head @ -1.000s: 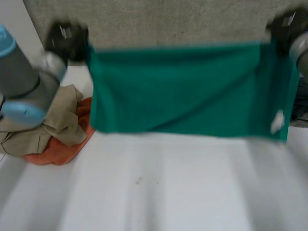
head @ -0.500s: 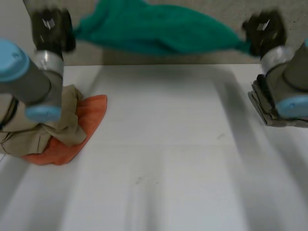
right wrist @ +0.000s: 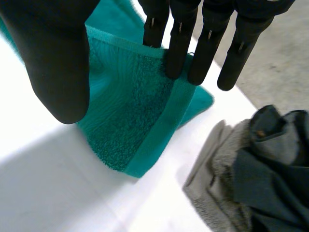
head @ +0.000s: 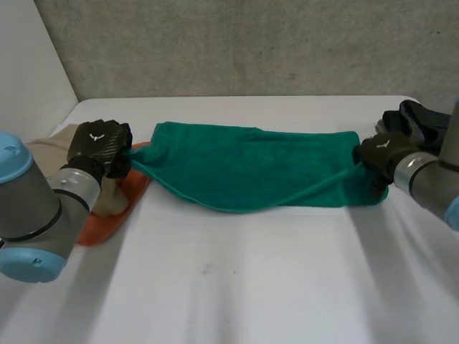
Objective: Fold the laundry.
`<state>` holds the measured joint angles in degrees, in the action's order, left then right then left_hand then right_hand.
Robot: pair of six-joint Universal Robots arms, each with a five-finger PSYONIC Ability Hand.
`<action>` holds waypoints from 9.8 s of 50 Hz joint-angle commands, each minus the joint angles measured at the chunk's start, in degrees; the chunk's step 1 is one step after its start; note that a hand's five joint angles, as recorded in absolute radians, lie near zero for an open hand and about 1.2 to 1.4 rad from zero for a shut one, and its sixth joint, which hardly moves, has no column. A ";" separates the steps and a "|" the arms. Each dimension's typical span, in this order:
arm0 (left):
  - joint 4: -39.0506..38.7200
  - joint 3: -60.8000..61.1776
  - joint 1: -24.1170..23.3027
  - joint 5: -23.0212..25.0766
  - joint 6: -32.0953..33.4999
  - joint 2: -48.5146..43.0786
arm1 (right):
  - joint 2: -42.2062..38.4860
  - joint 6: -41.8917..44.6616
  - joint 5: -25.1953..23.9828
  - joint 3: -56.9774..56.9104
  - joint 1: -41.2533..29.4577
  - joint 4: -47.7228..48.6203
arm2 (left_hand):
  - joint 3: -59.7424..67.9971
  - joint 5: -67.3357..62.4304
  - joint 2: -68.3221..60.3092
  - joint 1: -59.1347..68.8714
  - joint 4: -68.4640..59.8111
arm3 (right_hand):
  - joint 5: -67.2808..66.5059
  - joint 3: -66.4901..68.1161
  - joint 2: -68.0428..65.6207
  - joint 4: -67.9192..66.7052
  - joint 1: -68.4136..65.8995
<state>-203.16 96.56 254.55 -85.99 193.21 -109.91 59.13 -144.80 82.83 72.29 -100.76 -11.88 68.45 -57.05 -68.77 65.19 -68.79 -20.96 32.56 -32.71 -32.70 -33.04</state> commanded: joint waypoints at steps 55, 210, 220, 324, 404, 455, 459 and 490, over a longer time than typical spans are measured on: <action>24.40 17.88 2.44 0.21 24.85 14.81 | 15.85 26.16 3.30 28.09 10.24 -0.96 | 11.55 -12.95 -11.23 14.81 -11.21 | -49.04 47.44 -47.29 -47.30 -46.96; 1.54 -8.85 -6.35 -5.51 9.90 -3.56 | -0.06 -2.68 -3.64 13.49 7.68 14.33 | -58.45 57.05 58.77 -55.19 58.79 | 5.24 -6.83 6.99 6.97 7.31; 1.36 -8.23 -6.44 -5.51 9.82 -3.47 | -7.63 -1.28 -2.33 11.47 8.30 20.84 | -58.45 57.05 58.77 -55.19 58.79 | -49.04 47.44 -47.28 -47.30 -46.96; 9.10 -19.30 -17.33 -11.05 0.85 -5.58 | 0.69 -11.50 -2.41 9.63 -24.86 28.32 | -58.45 57.05 58.77 -55.19 58.79 | 20.96 -22.56 22.71 22.70 23.04; 31.16 -30.64 -12.50 30.09 -8.90 -2.68 | -11.50 -5.41 2.60 14.55 -27.65 41.77 | -57.56 56.16 57.88 -54.31 57.91 | 17.01 -18.60 18.76 18.75 19.09; 27.29 -33.98 -11.88 30.17 -14.26 -0.05 | -6.92 -12.25 -0.12 -21.32 4.76 37.99 | -57.39 55.99 57.71 -54.14 57.74 | -49.04 47.44 -47.29 -47.30 -46.96; 27.11 -33.63 -12.15 30.17 -14.44 -0.48 | -10.26 -12.97 -1.09 -19.21 11.63 38.42 | -57.39 55.99 57.71 -54.14 57.74 | -49.04 47.44 -47.29 -47.30 -46.96; 26.94 -33.63 -15.84 29.65 -14.44 -2.59 | -6.32 -1.63 -6.02 -3.04 22.28 34.31 | -57.05 55.66 57.38 -53.80 57.40 | 20.96 -22.56 22.71 22.70 23.04</action>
<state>-176.26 62.88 240.07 -55.93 178.80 -112.86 44.43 -146.02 71.76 64.54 -78.55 25.57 12.41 -2.82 -12.00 11.57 -11.85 -4.70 12.15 -12.52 -12.37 -17.10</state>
